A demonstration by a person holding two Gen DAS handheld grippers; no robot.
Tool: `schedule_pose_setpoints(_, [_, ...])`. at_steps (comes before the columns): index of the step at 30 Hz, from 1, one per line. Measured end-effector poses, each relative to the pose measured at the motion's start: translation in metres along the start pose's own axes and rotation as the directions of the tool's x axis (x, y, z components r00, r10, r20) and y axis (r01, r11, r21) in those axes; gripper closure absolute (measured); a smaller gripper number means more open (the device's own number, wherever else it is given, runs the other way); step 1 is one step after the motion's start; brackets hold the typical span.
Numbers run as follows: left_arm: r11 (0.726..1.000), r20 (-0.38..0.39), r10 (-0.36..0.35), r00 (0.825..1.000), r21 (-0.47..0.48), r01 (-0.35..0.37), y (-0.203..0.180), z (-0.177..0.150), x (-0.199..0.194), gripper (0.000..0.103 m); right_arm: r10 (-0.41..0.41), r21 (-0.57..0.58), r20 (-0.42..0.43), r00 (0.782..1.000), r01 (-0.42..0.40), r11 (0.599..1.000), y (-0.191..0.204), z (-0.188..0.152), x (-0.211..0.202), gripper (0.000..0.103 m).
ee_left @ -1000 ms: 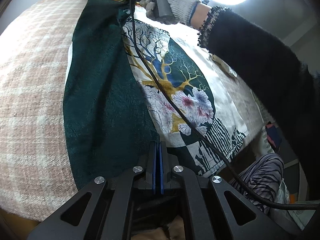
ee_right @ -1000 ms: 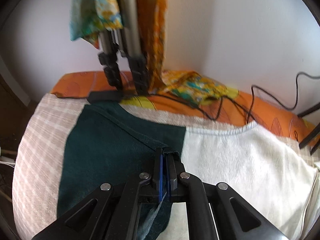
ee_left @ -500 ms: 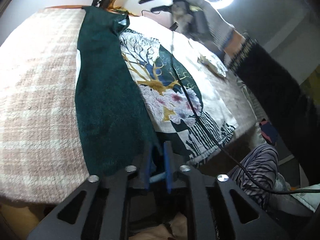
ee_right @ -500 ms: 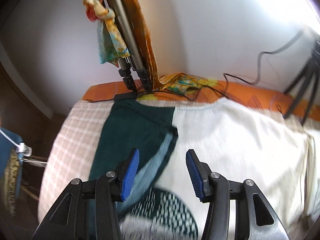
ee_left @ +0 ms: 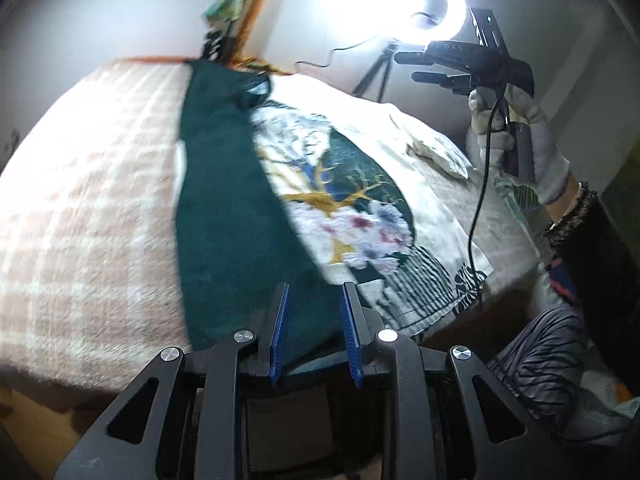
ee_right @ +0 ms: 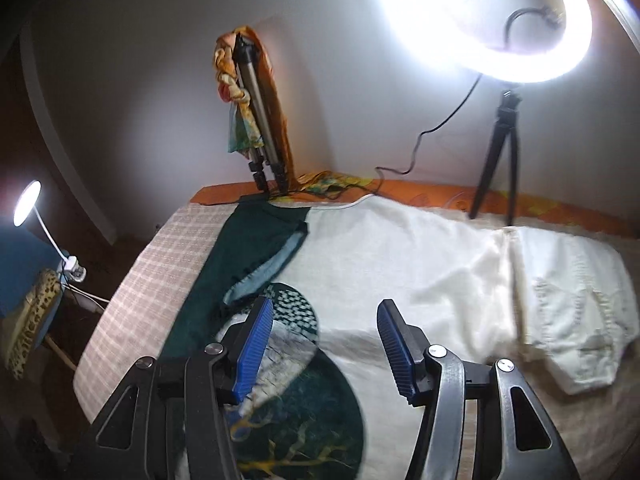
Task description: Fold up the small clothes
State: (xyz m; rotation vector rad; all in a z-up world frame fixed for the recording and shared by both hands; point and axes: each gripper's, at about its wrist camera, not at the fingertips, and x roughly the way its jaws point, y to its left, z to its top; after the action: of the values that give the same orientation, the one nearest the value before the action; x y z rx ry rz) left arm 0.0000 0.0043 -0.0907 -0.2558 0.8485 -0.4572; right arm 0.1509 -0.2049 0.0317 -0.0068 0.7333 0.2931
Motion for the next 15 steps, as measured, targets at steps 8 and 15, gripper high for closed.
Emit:
schedule_pose_setpoints(8, [0.986,-0.024,-0.065,0.998,0.151,0.067,-0.080,0.004,0.038,0.080,-0.119,0.028,0.178,0.977,0.116,0.993,-0.052,-0.026,-0.061,0.027])
schedule_pose_setpoints(15, [0.955,-0.060,-0.123,0.991,0.265,0.135,-0.149,0.007,0.077,0.080,-0.126,0.150,0.135,0.983,0.105,0.983,-0.117,-0.047,-0.079,0.019])
